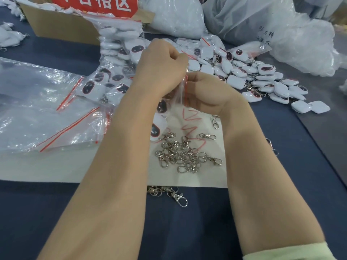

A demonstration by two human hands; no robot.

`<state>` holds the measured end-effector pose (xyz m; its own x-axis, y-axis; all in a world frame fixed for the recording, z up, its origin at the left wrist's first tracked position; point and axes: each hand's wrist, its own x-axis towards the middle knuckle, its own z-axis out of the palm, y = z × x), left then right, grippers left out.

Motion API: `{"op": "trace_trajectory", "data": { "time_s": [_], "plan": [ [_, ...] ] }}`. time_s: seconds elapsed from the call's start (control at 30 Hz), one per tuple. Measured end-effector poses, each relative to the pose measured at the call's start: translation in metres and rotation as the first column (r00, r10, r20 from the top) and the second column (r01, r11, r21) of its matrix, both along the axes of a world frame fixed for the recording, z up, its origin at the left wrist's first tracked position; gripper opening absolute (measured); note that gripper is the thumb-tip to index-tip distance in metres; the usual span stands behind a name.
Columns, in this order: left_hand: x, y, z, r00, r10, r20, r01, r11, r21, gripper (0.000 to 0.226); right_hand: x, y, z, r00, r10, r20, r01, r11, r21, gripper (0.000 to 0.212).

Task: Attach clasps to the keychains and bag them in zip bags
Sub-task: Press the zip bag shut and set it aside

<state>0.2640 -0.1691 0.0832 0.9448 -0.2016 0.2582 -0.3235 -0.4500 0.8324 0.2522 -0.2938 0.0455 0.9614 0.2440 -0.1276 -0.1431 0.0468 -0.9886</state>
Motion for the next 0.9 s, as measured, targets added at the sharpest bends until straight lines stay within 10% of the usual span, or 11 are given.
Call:
{"op": "trace_trajectory", "data": {
  "time_s": [0.23,0.47,0.67,0.9],
  "plan": [
    [0.002,-0.007,-0.009,0.995,-0.036,-0.096,0.037,0.999,0.005,0.021,0.005,-0.025,0.006,0.941,-0.321,0.103,0.336,0.862,-0.380,0.020],
    [0.014,0.009,-0.015,0.992,0.062,-0.113,-0.063,0.998,-0.011,0.023,-0.001,-0.019,0.006,0.985,-0.120,-0.124,0.064,0.921,-0.385,0.053],
    [0.015,0.012,-0.015,0.990,0.088,-0.114,-0.098,0.992,-0.081,0.019,0.003,-0.005,-0.002,0.998,-0.054,-0.018,0.029,0.758,-0.652,0.028],
    [0.020,0.013,-0.020,0.991,0.132,-0.030,-0.135,0.981,-0.137,0.013,0.000,-0.011,0.018,0.932,-0.348,0.102,0.348,0.937,0.014,0.026]
  ]
}}
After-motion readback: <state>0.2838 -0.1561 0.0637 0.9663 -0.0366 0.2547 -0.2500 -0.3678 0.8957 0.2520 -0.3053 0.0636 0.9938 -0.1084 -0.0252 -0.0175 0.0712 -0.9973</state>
